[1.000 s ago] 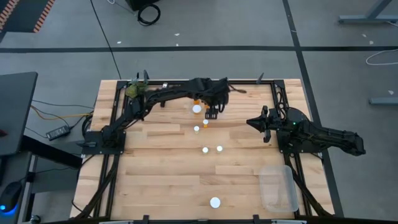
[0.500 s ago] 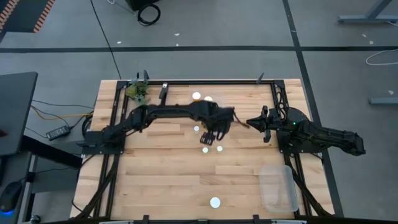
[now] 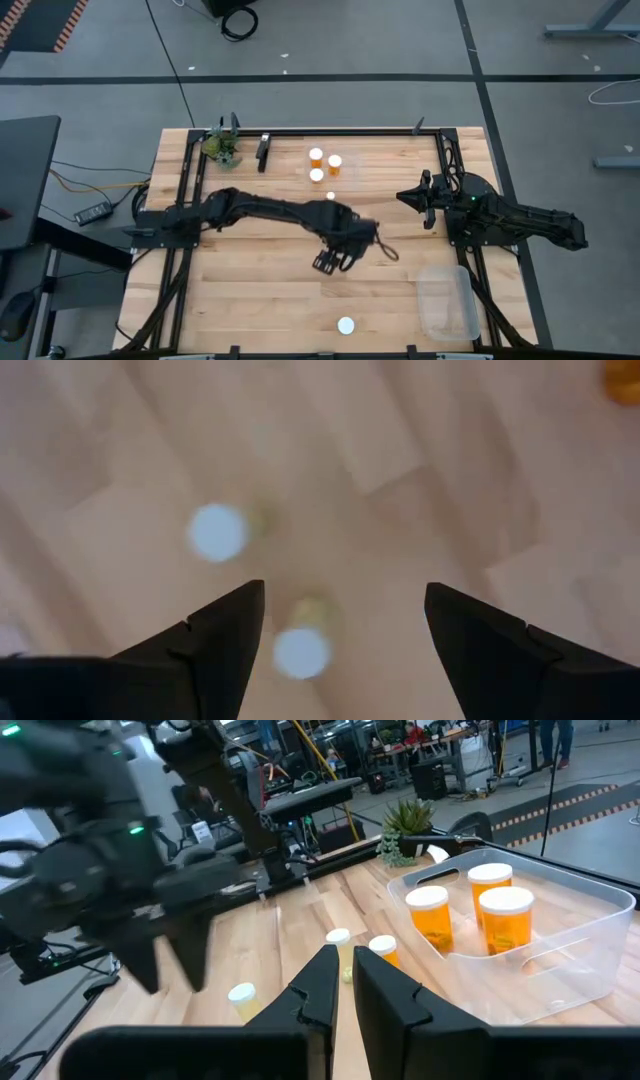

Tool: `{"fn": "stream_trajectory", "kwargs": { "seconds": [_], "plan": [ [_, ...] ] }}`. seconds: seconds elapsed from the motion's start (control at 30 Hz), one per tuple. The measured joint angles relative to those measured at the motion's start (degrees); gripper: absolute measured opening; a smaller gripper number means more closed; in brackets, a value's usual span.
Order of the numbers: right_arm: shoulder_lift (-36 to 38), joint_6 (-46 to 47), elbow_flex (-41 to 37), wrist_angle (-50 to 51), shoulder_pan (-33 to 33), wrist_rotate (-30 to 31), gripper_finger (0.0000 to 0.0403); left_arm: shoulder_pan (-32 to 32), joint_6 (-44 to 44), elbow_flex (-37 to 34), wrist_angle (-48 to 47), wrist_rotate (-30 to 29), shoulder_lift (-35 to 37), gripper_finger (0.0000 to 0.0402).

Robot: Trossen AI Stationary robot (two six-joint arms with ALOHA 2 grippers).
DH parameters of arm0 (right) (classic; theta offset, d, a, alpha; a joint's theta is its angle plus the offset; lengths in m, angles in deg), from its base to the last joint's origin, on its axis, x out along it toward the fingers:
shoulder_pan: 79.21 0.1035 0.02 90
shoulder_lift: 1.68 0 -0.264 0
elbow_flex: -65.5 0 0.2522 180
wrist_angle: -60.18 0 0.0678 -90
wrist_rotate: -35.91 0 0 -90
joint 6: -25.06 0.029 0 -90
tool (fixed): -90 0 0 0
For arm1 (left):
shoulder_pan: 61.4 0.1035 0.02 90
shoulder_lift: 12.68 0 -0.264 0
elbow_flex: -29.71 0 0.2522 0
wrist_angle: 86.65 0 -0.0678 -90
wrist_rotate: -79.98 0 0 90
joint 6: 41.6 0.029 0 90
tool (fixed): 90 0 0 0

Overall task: Pick and place medicine bottles into bin by pill shape (circle, oval)
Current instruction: Put the orange capsule bottle into the top transparent bin

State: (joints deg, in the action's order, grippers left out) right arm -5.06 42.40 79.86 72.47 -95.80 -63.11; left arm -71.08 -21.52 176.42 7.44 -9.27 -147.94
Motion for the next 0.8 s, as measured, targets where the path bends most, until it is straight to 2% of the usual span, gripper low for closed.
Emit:
{"fn": "stream_trajectory", "kwargs": {
  "seconds": [0.57,0.8],
  "plan": [
    [-0.02,0.00,0.00,-0.01,0.01,-0.01,0.0041,-11.04,-6.99,-0.30,3.55,0.15,-0.75,0.0286],
    [-0.02,0.00,0.00,-0.01,-0.01,-0.02,0.0041,-13.88,-12.03,-0.26,9.65,-0.31,-2.47,0.0286]
  ]
}}
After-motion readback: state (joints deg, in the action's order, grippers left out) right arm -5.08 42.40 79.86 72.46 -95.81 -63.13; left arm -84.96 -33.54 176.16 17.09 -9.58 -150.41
